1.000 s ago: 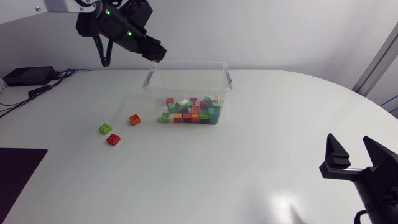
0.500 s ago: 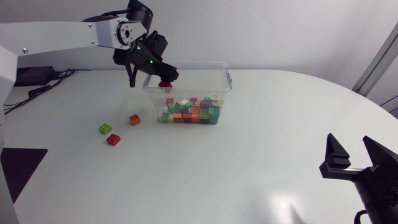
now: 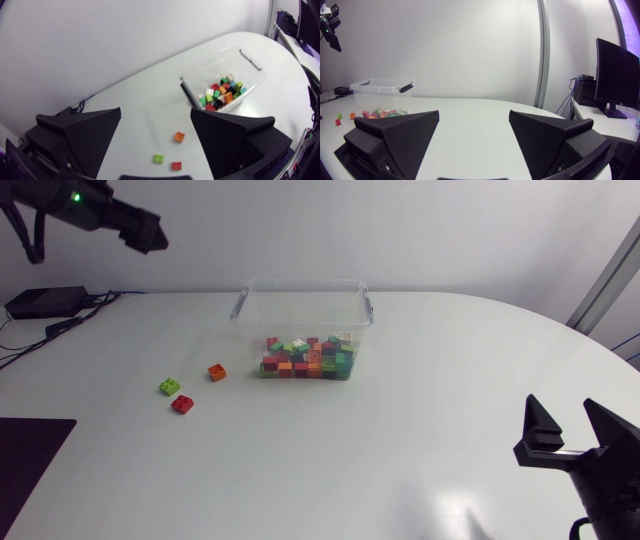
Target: Place the duplo bricks in the container
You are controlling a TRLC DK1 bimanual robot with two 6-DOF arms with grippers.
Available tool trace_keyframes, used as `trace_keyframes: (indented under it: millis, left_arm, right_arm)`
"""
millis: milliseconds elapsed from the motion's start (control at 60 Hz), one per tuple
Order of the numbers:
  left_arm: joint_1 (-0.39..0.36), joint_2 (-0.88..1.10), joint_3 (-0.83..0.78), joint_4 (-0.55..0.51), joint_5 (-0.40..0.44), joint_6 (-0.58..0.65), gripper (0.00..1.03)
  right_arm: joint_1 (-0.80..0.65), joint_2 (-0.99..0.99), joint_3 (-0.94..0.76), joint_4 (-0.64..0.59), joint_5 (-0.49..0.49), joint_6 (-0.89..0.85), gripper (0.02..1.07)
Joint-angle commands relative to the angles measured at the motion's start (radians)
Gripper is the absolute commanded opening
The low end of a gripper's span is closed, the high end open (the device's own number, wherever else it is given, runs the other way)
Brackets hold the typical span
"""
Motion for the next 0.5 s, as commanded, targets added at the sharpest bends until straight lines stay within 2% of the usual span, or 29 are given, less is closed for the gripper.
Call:
trace_keyframes:
  millis: [0,50,200,317,483]
  left_arm:
    - [0.069,0.033,-0.112,-0.028,-0.006,0.103,0.98]
    - [0.135,0.049,-0.173,-0.016,-0.006,0.173,0.98]
    - [0.213,0.119,-0.274,0.016,-0.006,0.282,0.98]
    - [0.233,0.196,-0.297,0.032,-0.006,0.313,0.96]
    - [0.224,0.326,-0.296,0.092,-0.006,0.316,0.94]
  right_arm:
    - [0.003,-0.006,-0.016,-0.003,-0.005,0.017,1.03]
    - [0.003,-0.006,-0.016,-0.003,-0.005,0.017,1.03]
    - [0.003,-0.006,-0.016,-0.004,-0.005,0.017,1.03]
    - [0.003,-0.006,-0.016,-0.004,-0.005,0.017,1.03]
    - [0.003,-0.006,-0.016,-0.004,-0.005,0.017,1.03]
